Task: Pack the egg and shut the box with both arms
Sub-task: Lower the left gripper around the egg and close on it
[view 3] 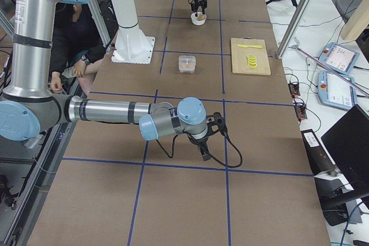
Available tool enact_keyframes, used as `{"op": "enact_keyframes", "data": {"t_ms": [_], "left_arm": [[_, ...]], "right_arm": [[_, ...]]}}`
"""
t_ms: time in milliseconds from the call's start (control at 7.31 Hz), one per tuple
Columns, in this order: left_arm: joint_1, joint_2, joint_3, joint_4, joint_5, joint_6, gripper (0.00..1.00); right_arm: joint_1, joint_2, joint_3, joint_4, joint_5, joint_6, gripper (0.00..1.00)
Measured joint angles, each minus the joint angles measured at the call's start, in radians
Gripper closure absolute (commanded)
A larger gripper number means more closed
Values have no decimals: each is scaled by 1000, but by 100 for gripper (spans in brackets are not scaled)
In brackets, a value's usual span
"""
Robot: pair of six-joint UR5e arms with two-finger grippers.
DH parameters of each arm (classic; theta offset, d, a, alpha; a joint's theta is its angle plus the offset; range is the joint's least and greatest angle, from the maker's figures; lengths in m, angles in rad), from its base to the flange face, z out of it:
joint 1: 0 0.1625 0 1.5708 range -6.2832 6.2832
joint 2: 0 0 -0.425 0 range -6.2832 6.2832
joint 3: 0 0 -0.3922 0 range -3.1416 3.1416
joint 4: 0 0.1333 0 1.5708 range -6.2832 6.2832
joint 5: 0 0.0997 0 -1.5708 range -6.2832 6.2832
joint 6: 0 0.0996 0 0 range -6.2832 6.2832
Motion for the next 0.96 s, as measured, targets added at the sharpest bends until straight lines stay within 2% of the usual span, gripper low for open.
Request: {"op": "enact_keyframes", "data": {"t_ms": [684, 958], "left_arm": [[2, -22, 8, 43, 1, -10, 26], [7, -30, 13, 59, 2, -10, 32]], "right_arm": [[0, 0, 0, 0, 0, 0, 0], [0, 0, 1, 0, 0, 0, 0]]}}
